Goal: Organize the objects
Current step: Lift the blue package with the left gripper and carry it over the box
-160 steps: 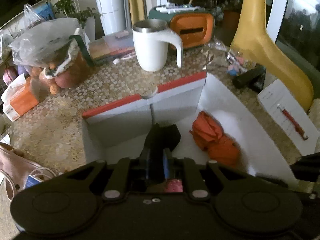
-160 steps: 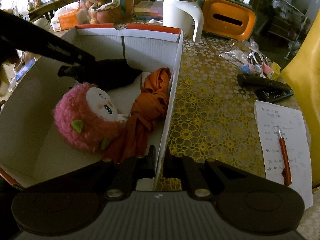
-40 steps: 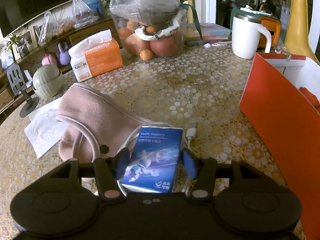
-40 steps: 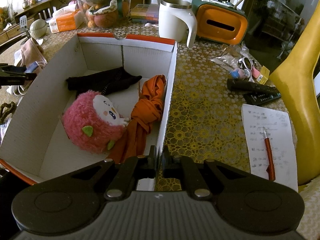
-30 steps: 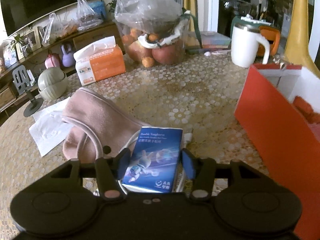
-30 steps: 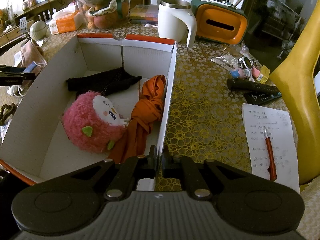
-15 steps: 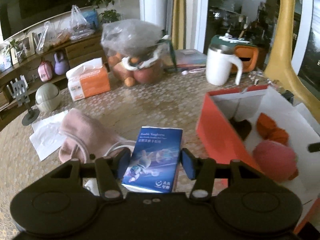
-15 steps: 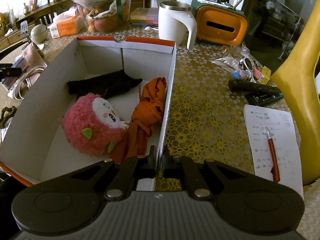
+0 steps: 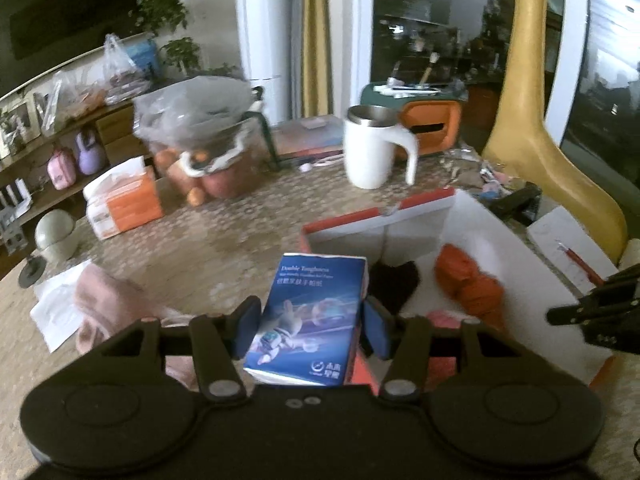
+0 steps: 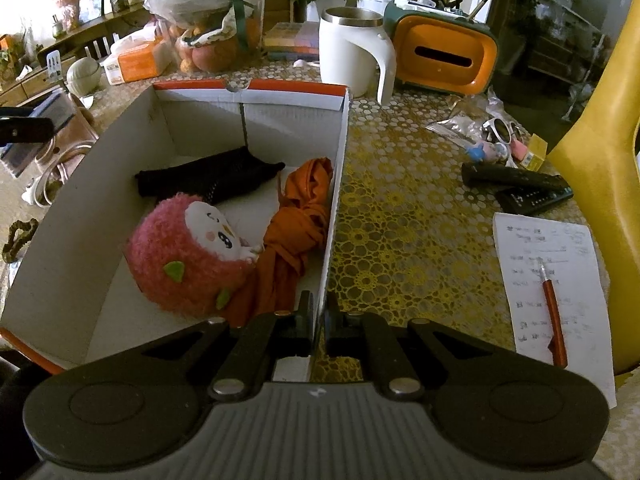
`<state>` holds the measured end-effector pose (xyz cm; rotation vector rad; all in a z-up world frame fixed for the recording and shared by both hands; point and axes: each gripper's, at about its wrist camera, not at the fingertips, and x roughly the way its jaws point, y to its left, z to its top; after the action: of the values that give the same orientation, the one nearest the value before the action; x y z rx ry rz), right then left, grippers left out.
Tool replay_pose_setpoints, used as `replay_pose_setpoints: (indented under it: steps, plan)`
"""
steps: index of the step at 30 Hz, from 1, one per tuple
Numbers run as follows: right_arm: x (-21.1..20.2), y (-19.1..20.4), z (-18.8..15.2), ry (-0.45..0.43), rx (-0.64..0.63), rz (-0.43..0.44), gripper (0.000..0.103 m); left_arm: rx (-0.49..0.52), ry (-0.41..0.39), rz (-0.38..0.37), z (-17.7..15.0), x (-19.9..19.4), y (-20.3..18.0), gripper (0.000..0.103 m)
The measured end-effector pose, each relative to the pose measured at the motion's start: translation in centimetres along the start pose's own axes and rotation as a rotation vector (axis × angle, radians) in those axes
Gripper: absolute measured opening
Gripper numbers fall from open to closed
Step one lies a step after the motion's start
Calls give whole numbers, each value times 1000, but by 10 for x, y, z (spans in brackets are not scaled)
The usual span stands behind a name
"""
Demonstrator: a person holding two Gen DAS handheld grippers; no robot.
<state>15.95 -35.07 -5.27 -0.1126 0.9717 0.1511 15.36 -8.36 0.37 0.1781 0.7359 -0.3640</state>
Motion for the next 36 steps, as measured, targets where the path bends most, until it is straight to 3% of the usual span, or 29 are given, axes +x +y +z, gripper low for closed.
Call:
replay_pose_setpoints:
  steps: [13,19,28,36]
  plan:
    - [1,-8,0,-9,18,28,5,71,-1,-67,33,31,-65,53]
    - [2,-10,0,-6,27,42,5,127,22,-42,38,59,-84,53]
    - [4,-11,1,3,25,58,5,106,120,-4,31,107,-86,53]
    - [3,-14,0,9,24,73,5,150,207,23,28,142,-98,53]
